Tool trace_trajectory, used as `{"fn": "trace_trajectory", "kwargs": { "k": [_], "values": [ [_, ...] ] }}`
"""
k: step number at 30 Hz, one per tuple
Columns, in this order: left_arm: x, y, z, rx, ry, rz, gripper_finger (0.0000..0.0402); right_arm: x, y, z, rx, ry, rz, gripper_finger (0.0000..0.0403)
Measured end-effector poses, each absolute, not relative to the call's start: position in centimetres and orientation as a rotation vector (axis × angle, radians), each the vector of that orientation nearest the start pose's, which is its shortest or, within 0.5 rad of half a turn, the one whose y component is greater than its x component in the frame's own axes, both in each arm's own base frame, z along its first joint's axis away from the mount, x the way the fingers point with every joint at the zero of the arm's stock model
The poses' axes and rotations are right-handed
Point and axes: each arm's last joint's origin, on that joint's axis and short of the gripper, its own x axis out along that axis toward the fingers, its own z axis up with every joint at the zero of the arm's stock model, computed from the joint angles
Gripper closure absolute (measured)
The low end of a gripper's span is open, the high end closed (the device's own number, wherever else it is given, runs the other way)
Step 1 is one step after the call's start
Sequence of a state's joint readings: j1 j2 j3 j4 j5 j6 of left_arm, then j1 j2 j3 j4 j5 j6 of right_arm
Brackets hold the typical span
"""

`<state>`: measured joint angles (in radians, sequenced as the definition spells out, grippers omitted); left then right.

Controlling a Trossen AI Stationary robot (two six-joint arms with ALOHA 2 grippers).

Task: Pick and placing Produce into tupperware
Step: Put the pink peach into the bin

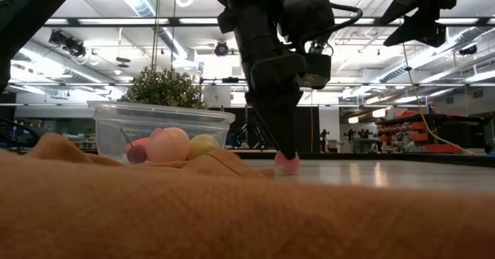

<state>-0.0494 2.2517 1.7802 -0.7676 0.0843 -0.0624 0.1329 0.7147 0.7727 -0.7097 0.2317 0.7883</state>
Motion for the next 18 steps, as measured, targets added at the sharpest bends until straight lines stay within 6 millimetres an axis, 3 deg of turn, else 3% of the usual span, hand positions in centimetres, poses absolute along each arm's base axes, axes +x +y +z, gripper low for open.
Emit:
{"fn": "trace_trajectory", "kwargs": {
  "k": [7,11,18],
  "values": [
    [46.6,-2.5,18.7,-0.027,1.252,-0.097,0.0285,13.8,1.2,29.2,0.640,0.566,-0.339,0.0229],
    [47.3,-2.2,21.9,-0.002,1.197,-0.099,0.0284,13.8,1.2,29.2,0.640,0.566,-0.339,0.0229],
    [46.8,-1.8,27.1,0.069,1.193,-0.088,0.0282,13.8,1.2,29.2,0.639,0.565,-0.339,0.0229]
  ]
}}
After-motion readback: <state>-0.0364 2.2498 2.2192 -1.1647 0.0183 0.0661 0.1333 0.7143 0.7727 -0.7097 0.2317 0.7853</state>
